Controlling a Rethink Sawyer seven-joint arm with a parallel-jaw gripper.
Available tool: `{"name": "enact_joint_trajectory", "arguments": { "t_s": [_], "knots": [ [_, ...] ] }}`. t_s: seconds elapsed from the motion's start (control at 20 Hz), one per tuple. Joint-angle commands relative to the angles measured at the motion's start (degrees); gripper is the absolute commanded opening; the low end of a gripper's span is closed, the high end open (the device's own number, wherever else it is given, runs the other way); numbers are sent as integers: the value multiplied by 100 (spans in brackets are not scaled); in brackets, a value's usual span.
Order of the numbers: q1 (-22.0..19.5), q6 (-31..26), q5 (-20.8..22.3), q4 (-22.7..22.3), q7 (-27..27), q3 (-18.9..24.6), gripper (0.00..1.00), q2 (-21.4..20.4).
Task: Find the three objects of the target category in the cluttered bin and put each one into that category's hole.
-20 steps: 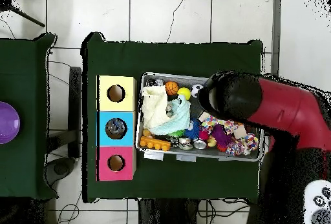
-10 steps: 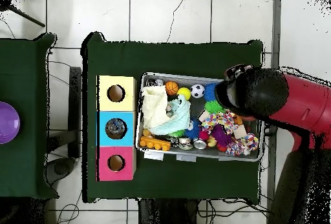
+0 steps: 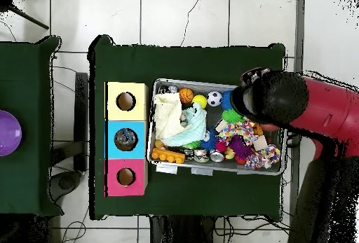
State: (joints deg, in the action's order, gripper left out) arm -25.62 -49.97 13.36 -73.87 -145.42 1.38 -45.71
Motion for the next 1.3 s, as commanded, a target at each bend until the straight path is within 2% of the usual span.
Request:
{"name": "enact_joint_trajectory", "arguments": {
  "t_s": [0.05,0.25,0.65,1.3],
  "knots": [
    [24,5,37,-595,615,465,0,426],
    [54,270,78,-761,422,403,0,461],
    [67,398,205,-826,484,346,0,388],
    [114,274,263,-675,456,296,0,414]
  ]
}}
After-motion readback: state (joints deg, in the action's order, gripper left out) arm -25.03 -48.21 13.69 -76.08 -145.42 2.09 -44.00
